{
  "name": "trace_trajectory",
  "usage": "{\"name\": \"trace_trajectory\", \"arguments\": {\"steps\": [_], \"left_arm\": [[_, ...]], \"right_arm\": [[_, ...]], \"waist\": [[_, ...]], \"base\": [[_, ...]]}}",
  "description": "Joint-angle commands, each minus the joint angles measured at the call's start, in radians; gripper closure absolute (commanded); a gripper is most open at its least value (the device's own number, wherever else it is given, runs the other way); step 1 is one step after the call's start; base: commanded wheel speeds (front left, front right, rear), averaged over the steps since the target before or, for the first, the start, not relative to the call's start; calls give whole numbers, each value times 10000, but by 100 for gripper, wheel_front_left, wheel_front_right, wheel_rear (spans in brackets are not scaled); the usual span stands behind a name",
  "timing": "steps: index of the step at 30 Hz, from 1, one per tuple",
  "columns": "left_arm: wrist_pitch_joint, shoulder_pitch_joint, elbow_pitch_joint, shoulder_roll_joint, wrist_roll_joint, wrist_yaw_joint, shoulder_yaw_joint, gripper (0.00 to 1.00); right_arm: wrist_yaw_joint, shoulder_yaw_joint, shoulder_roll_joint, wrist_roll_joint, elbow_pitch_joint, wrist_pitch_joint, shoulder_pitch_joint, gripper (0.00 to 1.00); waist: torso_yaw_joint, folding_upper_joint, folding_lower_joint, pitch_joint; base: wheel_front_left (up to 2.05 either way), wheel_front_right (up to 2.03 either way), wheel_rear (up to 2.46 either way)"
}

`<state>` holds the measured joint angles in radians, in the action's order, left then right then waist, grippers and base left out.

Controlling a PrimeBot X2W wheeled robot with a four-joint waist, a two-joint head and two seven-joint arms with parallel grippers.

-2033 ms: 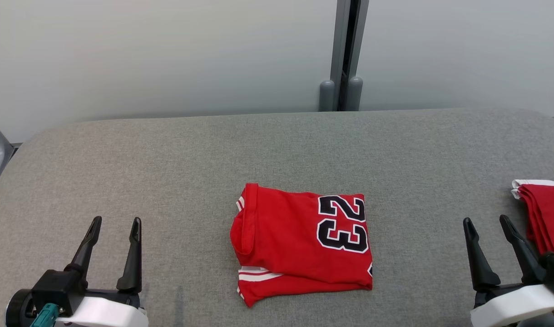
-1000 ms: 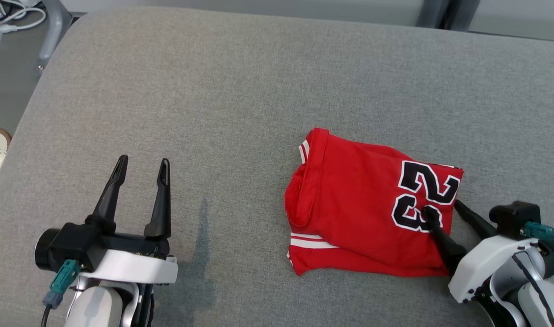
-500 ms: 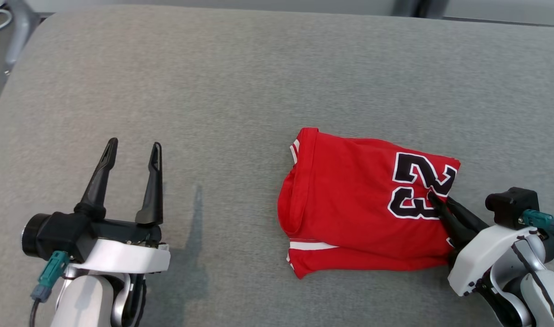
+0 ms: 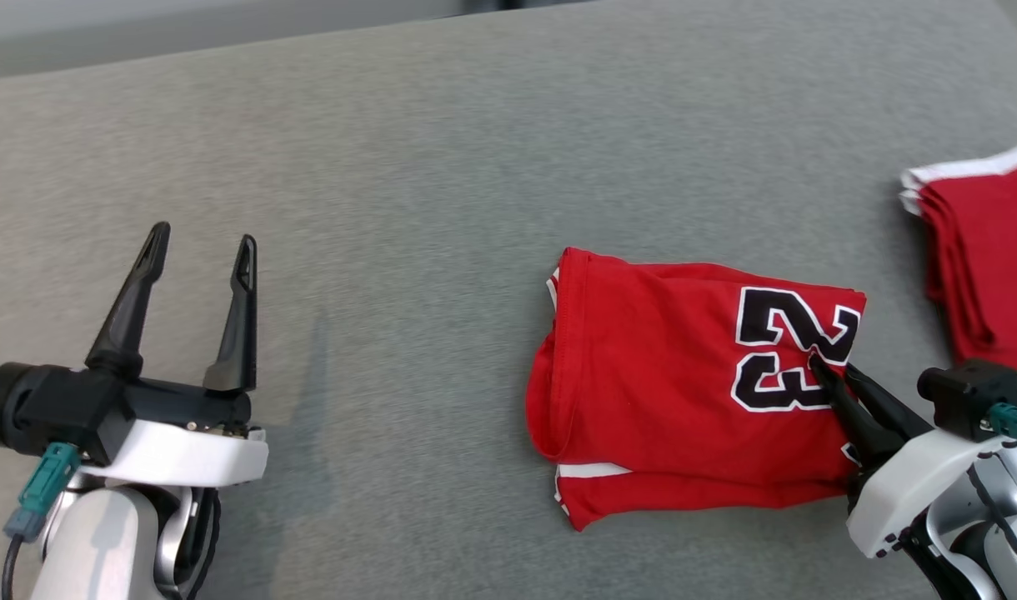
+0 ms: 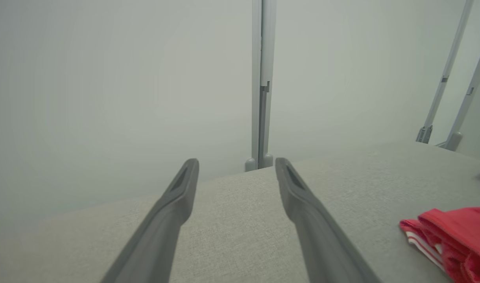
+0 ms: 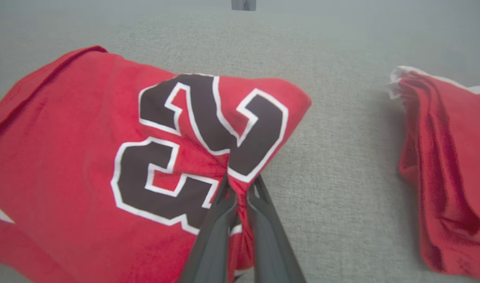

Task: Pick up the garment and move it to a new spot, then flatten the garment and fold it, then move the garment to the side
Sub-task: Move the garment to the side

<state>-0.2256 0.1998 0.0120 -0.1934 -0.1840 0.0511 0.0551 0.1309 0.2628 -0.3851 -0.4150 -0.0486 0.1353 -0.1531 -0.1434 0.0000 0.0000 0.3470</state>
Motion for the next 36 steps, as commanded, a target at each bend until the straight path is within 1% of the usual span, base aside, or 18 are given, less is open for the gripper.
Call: {"name": "trace_trajectory", "arguments": {"steps": [1,7,12,15,20,21,25,28,32,35,36], "left_arm": [[106,245,123,-137,103,16,18,0],[522,433,551,-425,193,28,57,0],[845,660,894,-595,278,91,188,0],[1028,827,1053,-687,343,117,323,0],[1241,1213,1265,-781,442,204,548,0],[1241,1213,1265,-781,442,204,548,0],[1315,1491,1339,-856,488,282,734,0],[1353,1671,1350,-901,515,320,839,0],[1353,1837,1319,-958,531,347,942,0],[1374,1906,1318,-983,527,353,985,0],[1378,1935,1312,-990,521,351,994,0]], "right_arm": [[-3,-11,-13,13,-65,-138,-140,100],[-3,247,-181,-79,-354,-537,-1061,100],[-3,260,-597,-254,-867,-929,-2381,100],[-3,326,-1031,-426,-1290,-1170,-3284,100],[-3,583,-2055,-733,-2008,-1270,-4597,100],[-3,583,-2055,-733,-2008,-1270,-4597,100],[-4,849,-2974,-1175,-2687,-1243,-5432,100],[-4,1177,-3625,-1270,-3296,-1248,-5992,100],[-4,1718,-3976,-1180,-4215,-1695,-6697,100],[-4,2148,-3896,-967,-5085,-2066,-7127,99],[-4,2113,-3796,-940,-5504,-2183,-7275,55]], "waist": [[-1119,0,0,343],[-1915,0,0,699],[-2258,0,0,1053],[-2337,0,0,1301],[-2282,0,0,1761],[-2282,0,0,1761],[-2196,0,0,2055],[-2145,0,0,2215],[-2089,0,0,2381],[-2063,0,0,2503],[-2059,0,0,2535]], "base": [[0,0,0],[0,0,0],[0,0,0],[0,0,0],[0,0,0],[0,0,0],[0,0,0],[0,0,0],[0,0,0],[0,0,0],[0,0,0]]}}
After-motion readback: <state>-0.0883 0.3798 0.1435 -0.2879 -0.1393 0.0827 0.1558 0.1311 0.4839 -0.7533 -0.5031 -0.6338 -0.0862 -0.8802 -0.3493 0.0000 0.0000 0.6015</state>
